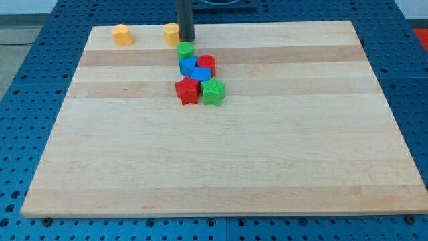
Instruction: Place the yellow hexagon right to the yellow heart
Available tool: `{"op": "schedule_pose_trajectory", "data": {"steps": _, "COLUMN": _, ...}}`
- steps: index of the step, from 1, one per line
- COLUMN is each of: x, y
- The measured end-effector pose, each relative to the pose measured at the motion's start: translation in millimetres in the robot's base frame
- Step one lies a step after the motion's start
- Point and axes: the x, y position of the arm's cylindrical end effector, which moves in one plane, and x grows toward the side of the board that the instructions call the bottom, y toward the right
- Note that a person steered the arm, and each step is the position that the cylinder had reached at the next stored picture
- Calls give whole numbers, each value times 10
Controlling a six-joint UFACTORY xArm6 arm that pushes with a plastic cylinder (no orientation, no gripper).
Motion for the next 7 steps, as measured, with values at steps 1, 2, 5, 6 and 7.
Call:
{"op": "schedule_pose_trajectory", "data": {"steps": 1, "x": -16, "y": -259}}
{"op": "schedule_pose_trajectory", "data": {"steps": 2, "x": -16, "y": -311}}
{"op": "schedule_pose_trajectory", "data": {"steps": 5, "x": -151, "y": -461}}
{"op": "schedule_pose_trajectory", "data": {"steps": 6, "x": -152, "y": -649}}
{"op": "schedule_pose_trajectory", "data": {"steps": 7, "x": -152, "y": -692}}
